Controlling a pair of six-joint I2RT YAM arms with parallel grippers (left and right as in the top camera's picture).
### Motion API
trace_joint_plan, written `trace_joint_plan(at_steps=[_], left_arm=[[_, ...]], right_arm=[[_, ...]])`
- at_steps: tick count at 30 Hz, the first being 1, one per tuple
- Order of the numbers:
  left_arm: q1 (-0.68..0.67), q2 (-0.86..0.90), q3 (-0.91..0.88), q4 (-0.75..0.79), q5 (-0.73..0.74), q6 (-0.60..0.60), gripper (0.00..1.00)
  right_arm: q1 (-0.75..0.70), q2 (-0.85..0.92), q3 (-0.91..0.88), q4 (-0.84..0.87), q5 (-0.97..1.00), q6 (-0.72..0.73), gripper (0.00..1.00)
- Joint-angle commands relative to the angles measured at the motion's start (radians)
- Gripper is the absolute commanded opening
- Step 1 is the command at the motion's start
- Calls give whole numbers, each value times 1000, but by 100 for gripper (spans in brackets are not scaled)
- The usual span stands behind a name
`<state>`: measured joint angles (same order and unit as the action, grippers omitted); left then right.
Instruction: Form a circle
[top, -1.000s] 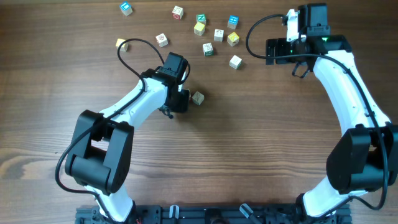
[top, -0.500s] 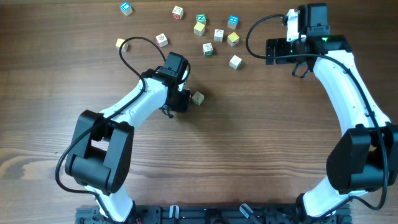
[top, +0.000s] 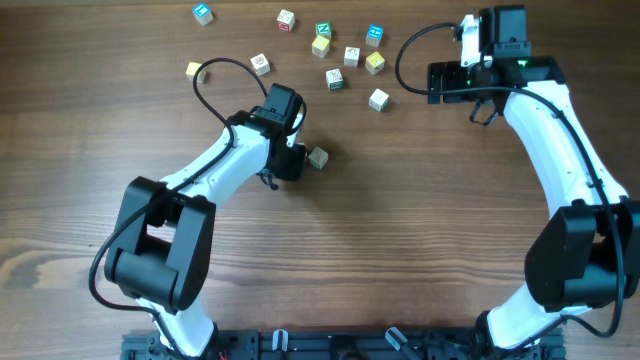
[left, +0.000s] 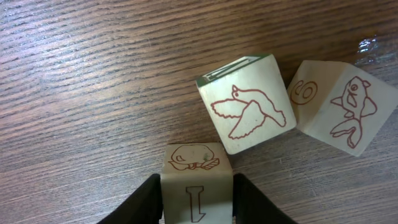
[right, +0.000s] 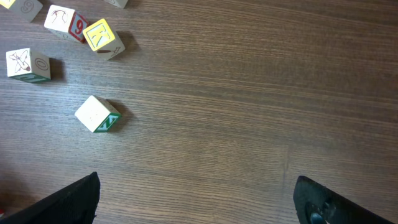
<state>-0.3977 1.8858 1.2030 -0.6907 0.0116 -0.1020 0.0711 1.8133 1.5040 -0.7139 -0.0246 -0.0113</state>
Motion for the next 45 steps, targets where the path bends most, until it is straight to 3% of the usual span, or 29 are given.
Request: trace_joint_plan(at_steps=[1,8,12,17,23,25,32,36,37,45], left_arm=[[-3,10,-8,3,-6,21,35],[-3,10,-8,5,-6,21,36],[-3,10,-8,5,-6,21,50],[-3,3,-4,10,-10,21,59],[3,-102,47,6,-14,20,62],[35,-151,72,25,-13,13,64],[330,-195,82,54,-13,-245,71],[468,-195,82,35,-13,-273,86],[503,-195,82,29,-13,-273,100],[592,-195,82,18,-13,-273,100]], right_arm=[[0,-4,1,2,3,14,100],[0,-4,1,2,3,14,100],[0,-4,1,2,3,14,100],[0,-4,1,2,3,14,100],[0,-4,1,2,3,14,100],[0,-4,1,2,3,14,100],[0,-4,1,2,3,14,100],[0,-4,1,2,3,14,100],[0,-4,1,2,3,14,100],[0,-4,1,2,3,14,99]])
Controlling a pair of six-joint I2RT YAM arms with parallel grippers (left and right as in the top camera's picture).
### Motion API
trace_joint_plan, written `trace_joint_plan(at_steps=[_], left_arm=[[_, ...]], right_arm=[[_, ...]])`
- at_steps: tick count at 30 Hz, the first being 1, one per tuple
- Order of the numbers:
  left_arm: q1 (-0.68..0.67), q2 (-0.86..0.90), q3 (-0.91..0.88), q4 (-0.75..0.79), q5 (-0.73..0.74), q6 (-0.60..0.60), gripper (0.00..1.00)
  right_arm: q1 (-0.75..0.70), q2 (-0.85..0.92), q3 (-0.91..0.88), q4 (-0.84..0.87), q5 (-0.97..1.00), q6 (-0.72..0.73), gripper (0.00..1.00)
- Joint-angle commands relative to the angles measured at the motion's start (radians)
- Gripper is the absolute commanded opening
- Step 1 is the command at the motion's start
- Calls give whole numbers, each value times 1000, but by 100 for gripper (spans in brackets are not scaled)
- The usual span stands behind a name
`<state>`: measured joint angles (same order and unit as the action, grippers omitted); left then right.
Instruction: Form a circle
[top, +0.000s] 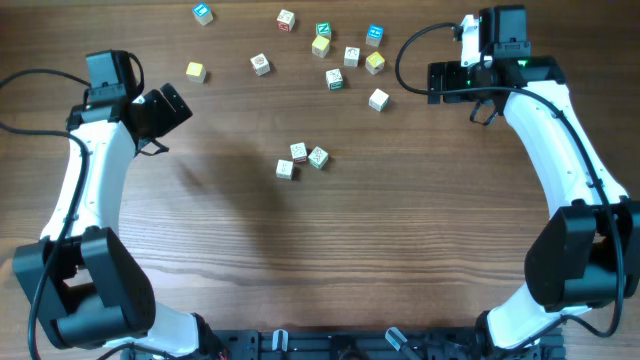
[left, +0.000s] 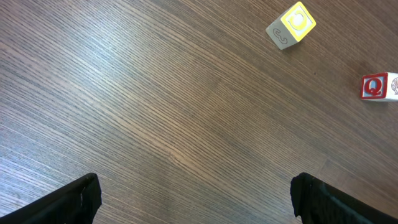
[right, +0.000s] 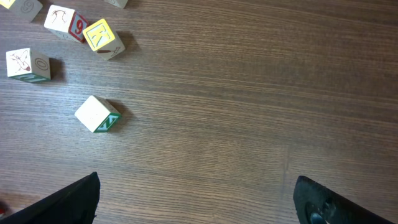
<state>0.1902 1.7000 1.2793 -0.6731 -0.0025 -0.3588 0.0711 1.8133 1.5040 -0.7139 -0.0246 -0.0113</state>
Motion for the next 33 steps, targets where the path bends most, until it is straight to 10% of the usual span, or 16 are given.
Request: trace_joint_plan(at_steps=[1,16,22,33], left_arm=[[5,-10,5,0,1,-16,100],[5,-10,5,0,1,-16,100],[5,-10,5,0,1,-16,100],[5,-10,5,0,1,-16,100]], right_arm=[[0,-4,1,2,3,14,100],[3,3,-9,197,-293,158,100],[91,93,-24,300,-256,50,43],[170,357,-24,407,-177,-151,73]])
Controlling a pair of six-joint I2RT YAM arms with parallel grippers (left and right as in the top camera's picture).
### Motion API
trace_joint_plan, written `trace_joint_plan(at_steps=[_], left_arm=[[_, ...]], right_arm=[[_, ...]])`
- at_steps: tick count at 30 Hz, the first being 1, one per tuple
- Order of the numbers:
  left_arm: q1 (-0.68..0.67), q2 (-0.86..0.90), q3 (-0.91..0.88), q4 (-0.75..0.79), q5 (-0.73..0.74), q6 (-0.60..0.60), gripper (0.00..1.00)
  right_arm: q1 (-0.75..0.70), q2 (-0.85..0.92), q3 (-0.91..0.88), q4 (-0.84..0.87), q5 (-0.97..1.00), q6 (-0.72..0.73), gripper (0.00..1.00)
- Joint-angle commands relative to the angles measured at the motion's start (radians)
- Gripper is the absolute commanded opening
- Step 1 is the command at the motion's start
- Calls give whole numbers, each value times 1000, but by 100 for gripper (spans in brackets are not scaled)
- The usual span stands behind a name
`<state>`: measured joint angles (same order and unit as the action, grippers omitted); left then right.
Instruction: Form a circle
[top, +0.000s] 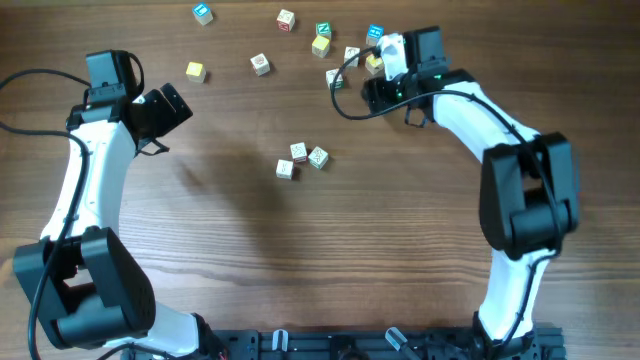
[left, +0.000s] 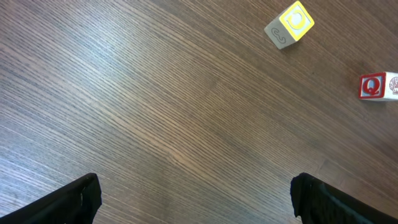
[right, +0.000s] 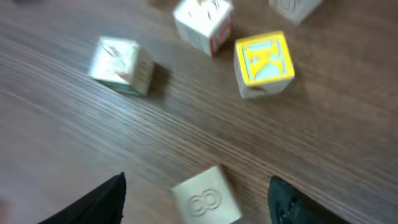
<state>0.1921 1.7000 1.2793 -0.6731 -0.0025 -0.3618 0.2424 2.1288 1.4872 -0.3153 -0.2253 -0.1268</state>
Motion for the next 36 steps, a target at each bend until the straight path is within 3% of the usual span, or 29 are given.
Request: trace_joint_plan(at_steps=[1,9,14,25,33,36], left_arm=[[3,-10,5,0,1,-13,100],[3,-10,5,0,1,-13,100],[3,-10,5,0,1,-13,100],[3,-10,5,0,1,-13,100],[2,-10,5,0,1,-13,100],[2,-10,5,0,1,-13,100]], right_arm=[[-1,48,-7,6,23,-35,70],[0,52,-7,-35,8,-28,38],[0,10,0,-93,21,-27,30],[45,-315,0,-410,-2,-26,25],[313,-332,-31,-557,-22,181,24],[413,-332,-76,-505,-13,360,21]])
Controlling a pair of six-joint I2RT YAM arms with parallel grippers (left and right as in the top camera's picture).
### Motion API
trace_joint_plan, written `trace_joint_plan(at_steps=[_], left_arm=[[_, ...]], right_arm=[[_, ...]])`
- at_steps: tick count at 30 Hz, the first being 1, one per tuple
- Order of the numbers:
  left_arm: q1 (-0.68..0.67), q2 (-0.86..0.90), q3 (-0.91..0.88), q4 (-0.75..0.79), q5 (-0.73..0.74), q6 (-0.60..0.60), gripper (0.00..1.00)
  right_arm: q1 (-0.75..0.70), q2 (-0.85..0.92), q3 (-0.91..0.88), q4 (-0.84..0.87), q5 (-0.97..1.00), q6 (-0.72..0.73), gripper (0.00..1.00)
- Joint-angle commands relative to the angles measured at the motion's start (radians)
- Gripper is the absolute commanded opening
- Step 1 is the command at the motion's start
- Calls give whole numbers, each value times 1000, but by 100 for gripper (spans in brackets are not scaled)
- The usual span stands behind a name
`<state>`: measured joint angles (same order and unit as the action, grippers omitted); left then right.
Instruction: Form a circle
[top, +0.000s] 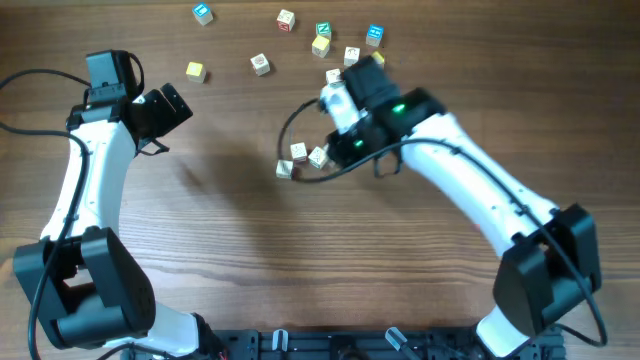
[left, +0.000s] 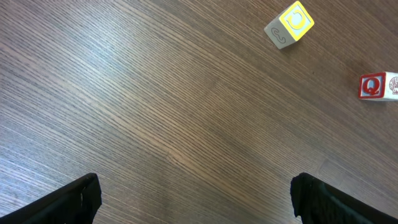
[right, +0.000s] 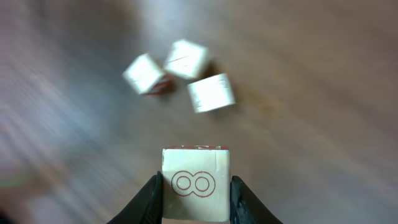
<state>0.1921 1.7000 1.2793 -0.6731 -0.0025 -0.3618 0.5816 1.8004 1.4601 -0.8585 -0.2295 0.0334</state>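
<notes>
Three pale wooden blocks (top: 299, 152) lie close together mid-table, the start of the figure; the right wrist view shows this cluster (right: 186, 59) blurred, just ahead of the fingers. My right gripper (right: 196, 193) is shut on a block marked with an 8 (right: 196, 180), held above the table near the cluster's right side. In the overhead view that gripper (top: 338, 143) sits next to the right-hand block (top: 318, 157). My left gripper (top: 165, 110) hangs open at the far left over bare wood, its jaws wide apart (left: 194, 199).
Several loose blocks are scattered along the back edge, among them a blue one (top: 203, 13), a yellow one (top: 195, 71) and a green one (top: 323, 31). The left wrist view shows a yellow block (left: 290, 25) and a red Q block (left: 376, 86).
My right gripper was open over the 8 block among the scattered blocks at the back. It is now shut on that block and has moved to the three-block cluster. The left arm has not moved.
My left gripper was shut on a block beside two others mid-table while the right arm waited at the back right. Then the left arm stood open at the far left, three blocks left together. The right gripper then reached the back blocks and now holds the 8 block by the cluster.
</notes>
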Motion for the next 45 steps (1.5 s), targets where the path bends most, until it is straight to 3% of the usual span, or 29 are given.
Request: trace_joint_plan(at_steps=[1,8,12,22,38,45], left_arm=[[2,-10,5,0,1,-13,100],[2,-10,5,0,1,-13,100],[2,-10,5,0,1,-13,100],[2,-10,5,0,1,-13,100],[2,-10,5,0,1,-13,100],[2,-10,5,0,1,-13,100]], right_arm=[[98,-3,-68,62,4,237,22],[234,11,-248,323,254,523,26],[244,55,-269,415,261,528,26],[259,165,-269,457,342,546,26],[270,173,-269,507,343,546,29],[270,173,-269,510,343,546,37]])
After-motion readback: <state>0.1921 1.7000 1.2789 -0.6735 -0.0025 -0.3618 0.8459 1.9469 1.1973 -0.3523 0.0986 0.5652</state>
